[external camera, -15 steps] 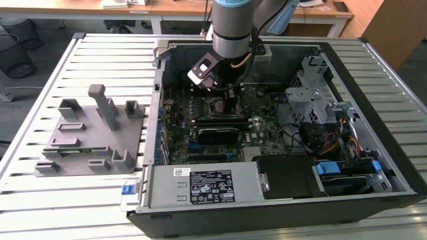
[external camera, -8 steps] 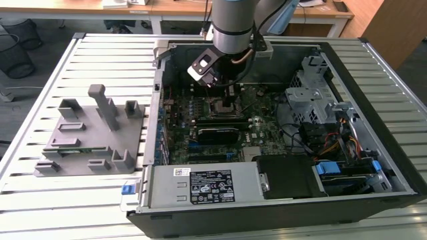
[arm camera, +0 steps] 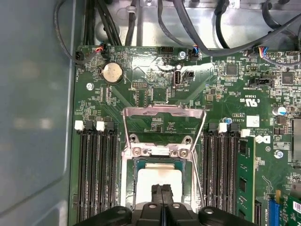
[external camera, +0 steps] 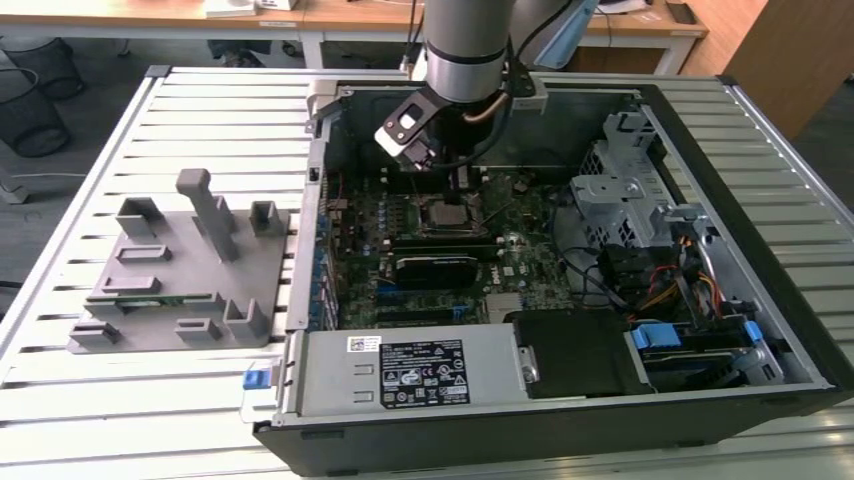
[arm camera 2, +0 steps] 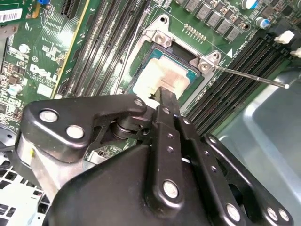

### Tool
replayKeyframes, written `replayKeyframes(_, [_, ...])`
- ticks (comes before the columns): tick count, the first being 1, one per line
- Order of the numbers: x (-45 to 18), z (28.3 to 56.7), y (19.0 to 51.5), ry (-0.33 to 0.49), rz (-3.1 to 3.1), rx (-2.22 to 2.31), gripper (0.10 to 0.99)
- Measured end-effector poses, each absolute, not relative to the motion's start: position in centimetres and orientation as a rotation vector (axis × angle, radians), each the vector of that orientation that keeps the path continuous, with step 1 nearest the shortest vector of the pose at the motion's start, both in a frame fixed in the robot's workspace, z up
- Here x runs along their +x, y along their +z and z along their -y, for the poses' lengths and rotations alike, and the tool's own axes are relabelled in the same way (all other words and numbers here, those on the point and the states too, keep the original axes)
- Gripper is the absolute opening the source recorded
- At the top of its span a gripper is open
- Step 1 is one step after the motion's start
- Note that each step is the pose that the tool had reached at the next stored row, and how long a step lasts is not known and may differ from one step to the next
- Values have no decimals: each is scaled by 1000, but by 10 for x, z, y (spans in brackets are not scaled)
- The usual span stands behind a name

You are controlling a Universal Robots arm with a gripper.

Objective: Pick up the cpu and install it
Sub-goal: 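Place the cpu into insertion slot, then close the cpu cover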

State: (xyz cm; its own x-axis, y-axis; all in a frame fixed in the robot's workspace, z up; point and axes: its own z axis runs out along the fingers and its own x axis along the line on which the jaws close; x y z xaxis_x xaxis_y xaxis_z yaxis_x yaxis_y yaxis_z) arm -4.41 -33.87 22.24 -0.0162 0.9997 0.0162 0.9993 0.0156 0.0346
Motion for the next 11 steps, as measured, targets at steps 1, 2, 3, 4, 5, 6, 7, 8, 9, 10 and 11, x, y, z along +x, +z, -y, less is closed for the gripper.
replayKeyframes(1, [-44,339,223,56,-2230,2194,106])
replayKeyframes(2, [-44,339,224,56,-2230,2194,106])
replayKeyframes(3, [-44,339,225,56,-2230,2195,106])
replayKeyframes(4, [-44,339,226,56,-2230,2195,106])
replayKeyframes(5, [-44,339,226,56,-2230,2195,106])
replayKeyframes(6, [-44,339,226,56,-2230,2195,106])
replayKeyframes(7, [-44,339,227,56,-2230,2195,106])
replayKeyframes(8, [-44,339,227,56,-2230,2195,106])
replayKeyframes(9, [-44,339,228,56,-2230,2195,106])
replayKeyframes(10, [-44,339,228,56,-2230,2195,106])
replayKeyframes(11, [-44,339,229,56,-2230,2195,106])
